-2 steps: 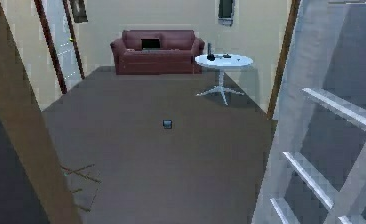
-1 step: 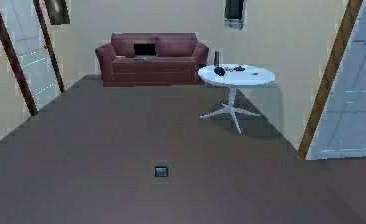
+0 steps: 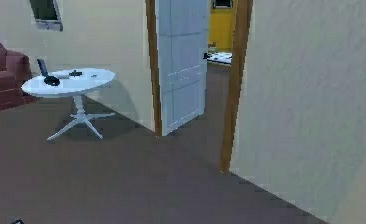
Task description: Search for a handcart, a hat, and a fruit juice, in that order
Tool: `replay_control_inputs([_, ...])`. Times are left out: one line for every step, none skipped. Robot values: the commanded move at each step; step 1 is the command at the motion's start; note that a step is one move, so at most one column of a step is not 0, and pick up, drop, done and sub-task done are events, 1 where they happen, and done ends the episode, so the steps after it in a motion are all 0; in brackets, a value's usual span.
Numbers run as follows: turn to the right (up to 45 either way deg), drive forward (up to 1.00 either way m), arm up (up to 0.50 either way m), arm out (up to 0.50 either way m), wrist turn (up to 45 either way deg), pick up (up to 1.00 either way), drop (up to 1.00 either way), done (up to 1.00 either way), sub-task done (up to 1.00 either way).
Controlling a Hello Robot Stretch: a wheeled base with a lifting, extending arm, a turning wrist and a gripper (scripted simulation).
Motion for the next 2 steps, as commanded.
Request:
replay_control_inputs([0.0, 1.00, 0.00, 0.00, 0.0, 0.00, 0.00, 0.00, 0.00])
replay_control_inputs([9.0, 0.00, 0.00, 0.00, 0.0, 0.00, 0.00, 0.00, 0.00])
